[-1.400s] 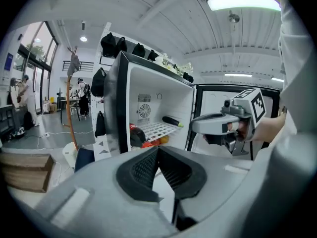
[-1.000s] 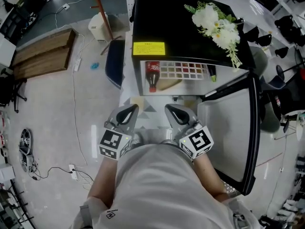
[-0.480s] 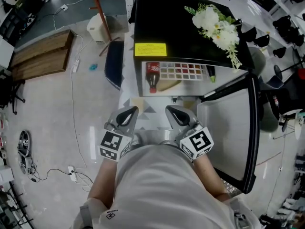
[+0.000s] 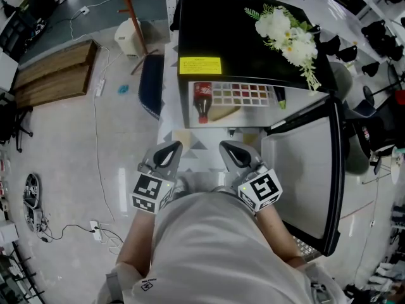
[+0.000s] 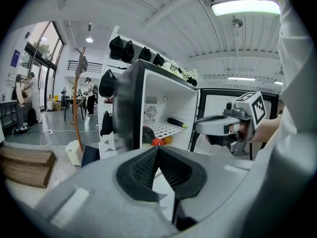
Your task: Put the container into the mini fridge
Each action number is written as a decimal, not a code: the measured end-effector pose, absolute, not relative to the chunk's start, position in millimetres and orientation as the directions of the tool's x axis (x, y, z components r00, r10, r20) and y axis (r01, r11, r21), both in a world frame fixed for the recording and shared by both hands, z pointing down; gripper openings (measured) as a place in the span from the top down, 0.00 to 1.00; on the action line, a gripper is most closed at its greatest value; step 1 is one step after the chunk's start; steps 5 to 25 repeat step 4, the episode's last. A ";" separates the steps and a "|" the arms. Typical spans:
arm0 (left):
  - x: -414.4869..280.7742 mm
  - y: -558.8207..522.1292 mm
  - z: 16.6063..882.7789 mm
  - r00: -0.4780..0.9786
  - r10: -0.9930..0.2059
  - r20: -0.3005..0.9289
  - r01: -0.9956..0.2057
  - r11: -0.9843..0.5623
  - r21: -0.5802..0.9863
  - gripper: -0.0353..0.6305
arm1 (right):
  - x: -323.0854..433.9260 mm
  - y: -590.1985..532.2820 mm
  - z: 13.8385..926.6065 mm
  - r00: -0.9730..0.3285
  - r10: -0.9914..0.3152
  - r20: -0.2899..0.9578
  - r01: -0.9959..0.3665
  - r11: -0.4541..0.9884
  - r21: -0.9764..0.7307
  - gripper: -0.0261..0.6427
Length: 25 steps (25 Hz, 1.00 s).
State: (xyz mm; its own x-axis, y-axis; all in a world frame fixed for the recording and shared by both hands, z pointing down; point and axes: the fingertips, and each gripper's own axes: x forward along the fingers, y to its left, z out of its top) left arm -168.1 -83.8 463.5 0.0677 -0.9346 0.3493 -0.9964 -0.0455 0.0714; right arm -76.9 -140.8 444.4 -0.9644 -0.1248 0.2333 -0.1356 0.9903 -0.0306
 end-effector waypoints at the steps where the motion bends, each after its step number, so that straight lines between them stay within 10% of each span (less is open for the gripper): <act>1: -167.9 -83.7 464.7 0.069 -0.933 0.353 -0.996 -0.047 0.072 0.94 | -76.7 -141.2 445.0 -0.964 -0.126 0.235 -0.137 0.990 -0.031 0.96; 25: -167.2 -83.3 468.7 0.074 -0.929 0.363 -0.996 -0.050 0.077 0.94 | -76.3 -141.8 447.4 -0.962 -0.130 0.239 -0.141 0.989 -0.032 0.96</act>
